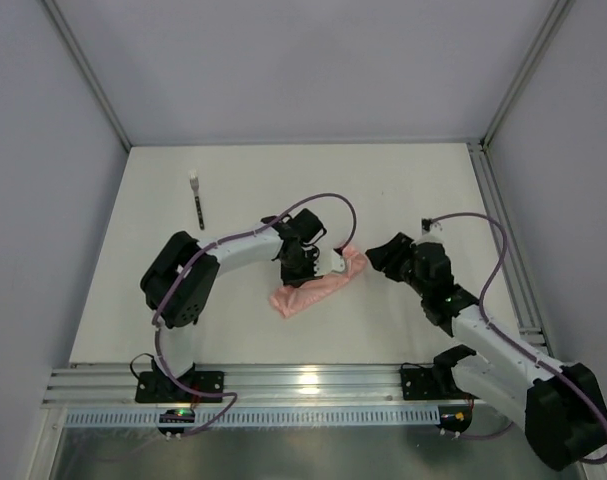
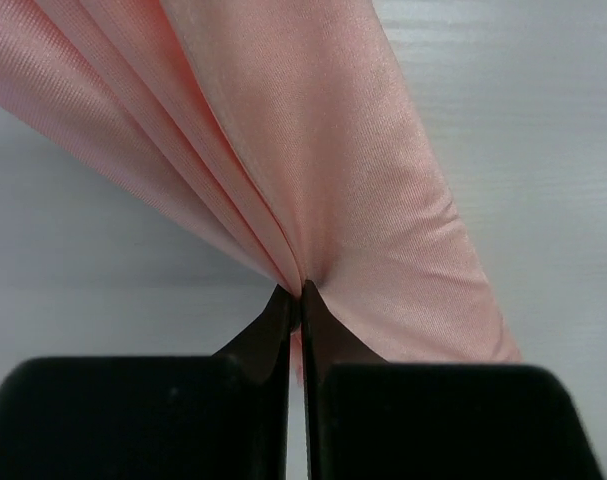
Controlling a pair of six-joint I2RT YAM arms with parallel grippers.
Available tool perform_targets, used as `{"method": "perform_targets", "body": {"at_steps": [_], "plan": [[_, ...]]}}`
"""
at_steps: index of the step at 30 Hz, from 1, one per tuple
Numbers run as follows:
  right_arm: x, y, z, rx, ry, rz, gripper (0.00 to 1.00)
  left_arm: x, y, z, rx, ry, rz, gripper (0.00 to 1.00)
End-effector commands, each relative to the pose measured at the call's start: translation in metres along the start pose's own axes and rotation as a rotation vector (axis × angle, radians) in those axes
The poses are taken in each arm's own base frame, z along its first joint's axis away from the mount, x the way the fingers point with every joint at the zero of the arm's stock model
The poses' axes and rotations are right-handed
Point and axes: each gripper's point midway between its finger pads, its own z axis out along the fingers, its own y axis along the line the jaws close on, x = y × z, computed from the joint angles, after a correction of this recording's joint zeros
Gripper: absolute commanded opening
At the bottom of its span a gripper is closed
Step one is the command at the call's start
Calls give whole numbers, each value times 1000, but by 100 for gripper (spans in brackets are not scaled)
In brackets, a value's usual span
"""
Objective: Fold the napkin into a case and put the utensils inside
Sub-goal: Smooth out the smaller rectangle-folded napkin at the center of the board.
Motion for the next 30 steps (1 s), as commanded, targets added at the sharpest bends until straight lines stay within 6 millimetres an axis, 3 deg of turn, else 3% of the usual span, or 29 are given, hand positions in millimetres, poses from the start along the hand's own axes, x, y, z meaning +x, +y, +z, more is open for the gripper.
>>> {"method": "perform_targets", "body": {"at_steps": [1, 2, 4, 5, 6, 7, 8, 9, 11, 13, 14, 16, 18, 23, 28, 30], "plan": [[-28, -4, -13, -14, 128, -266, 52, 27, 39, 2, -111, 137, 320, 1], [-42, 7, -2, -32, 160, -283, 53, 28, 41, 2, -109, 155, 362, 1], [-42, 13, 10, -97, 268, -324, 53, 34, 43, 3, -81, 189, 464, 1], [-58, 32, 19, -144, 268, -356, 53, 35, 43, 3, -79, 208, 500, 1], [-42, 19, 38, -125, 375, -345, 51, 36, 43, 4, -70, 223, 525, 1], [-39, 19, 46, -156, 419, -381, 48, 37, 42, 3, -57, 238, 582, 1], [-42, 37, 53, -240, 451, -393, 46, 35, 41, 4, -52, 253, 623, 1], [-26, 26, 65, -243, 530, -375, 45, 34, 39, 3, -45, 259, 654, 2], [-16, 33, 77, -285, 575, -457, 45, 32, 34, 4, -20, 264, 738, 4], [4, 26, 89, -282, 634, -510, 45, 25, 25, 5, 7, 246, 802, 5], [12, 38, 94, -326, 652, -535, 45, 21, 23, 6, 18, 240, 847, 5], [28, 39, 105, -354, 697, -526, 45, 18, 12, 9, 62, 246, 879, 6], [46, 53, 104, -452, 738, -503, 45, 14, 7, 11, 76, 243, 893, 6], [89, 56, 82, -571, 815, -458, 41, 7, -6, 14, 118, 185, 841, 9], [107, 43, 64, -593, 849, -421, 41, -7, -11, 9, 125, 85, 694, 11], [112, 48, 61, -625, 834, -436, 41, -12, -6, 10, 103, 64, 648, 14]]}}
